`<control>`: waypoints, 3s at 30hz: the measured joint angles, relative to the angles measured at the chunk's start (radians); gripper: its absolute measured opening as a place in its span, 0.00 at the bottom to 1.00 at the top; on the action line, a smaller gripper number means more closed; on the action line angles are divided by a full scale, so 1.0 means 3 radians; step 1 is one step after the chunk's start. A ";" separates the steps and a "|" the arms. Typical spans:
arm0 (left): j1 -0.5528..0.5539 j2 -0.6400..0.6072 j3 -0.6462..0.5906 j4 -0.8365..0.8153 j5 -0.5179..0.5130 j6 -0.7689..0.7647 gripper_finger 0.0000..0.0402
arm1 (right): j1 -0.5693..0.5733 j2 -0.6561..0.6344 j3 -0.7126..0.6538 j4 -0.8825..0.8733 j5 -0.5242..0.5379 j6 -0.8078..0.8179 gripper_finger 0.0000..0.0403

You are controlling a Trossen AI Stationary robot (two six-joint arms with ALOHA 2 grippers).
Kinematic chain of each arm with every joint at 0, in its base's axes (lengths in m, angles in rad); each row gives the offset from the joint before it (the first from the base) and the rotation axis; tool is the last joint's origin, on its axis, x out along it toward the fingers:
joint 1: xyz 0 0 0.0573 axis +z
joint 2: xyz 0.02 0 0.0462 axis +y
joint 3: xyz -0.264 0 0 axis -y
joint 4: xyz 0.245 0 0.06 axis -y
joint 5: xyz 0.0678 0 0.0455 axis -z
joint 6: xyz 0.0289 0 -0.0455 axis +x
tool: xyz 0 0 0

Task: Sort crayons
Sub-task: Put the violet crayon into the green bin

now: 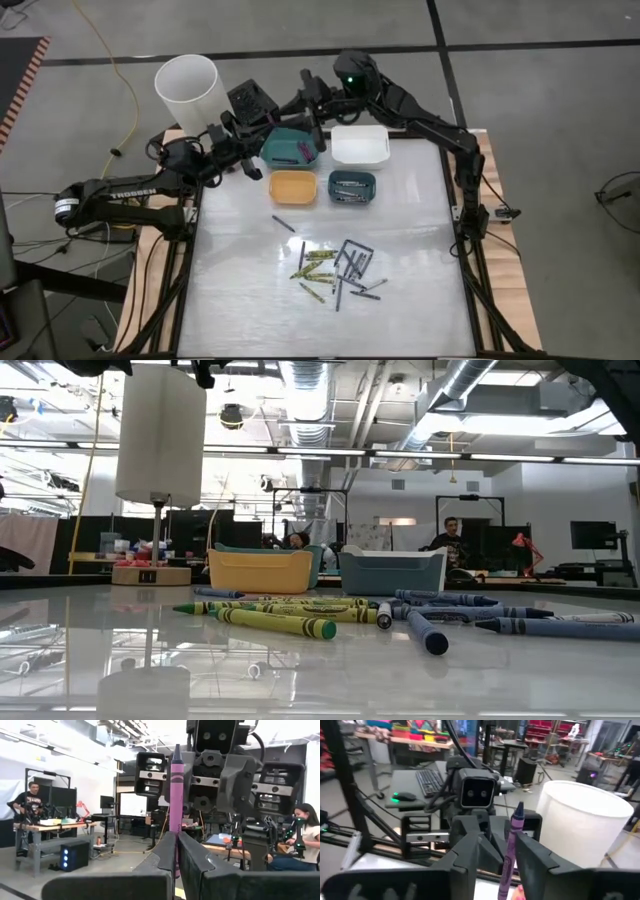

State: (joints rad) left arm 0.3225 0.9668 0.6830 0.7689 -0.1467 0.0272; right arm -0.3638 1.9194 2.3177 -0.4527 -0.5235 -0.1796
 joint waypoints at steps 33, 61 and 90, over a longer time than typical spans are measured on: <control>0.0000 0.0011 0.0001 -0.0009 0.0007 0.0059 0.00 | -0.0029 0.0216 -0.0003 0.0309 -0.0001 0.0154 0.30; 0.0010 0.0013 0.0001 -0.1858 -0.0597 -0.0874 0.21 | -0.0416 0.0475 0.0006 -0.0244 0.0643 0.0157 0.00; 0.0009 0.0013 0.0001 -0.2657 -0.0692 -0.1190 0.31 | -0.0479 0.1791 0.0005 -0.0578 0.1140 0.0434 0.07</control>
State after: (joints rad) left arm 0.3252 0.9707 0.6834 -0.0282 -0.3544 -0.3299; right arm -0.5076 2.4566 2.3192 -0.6261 -0.1814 -0.0494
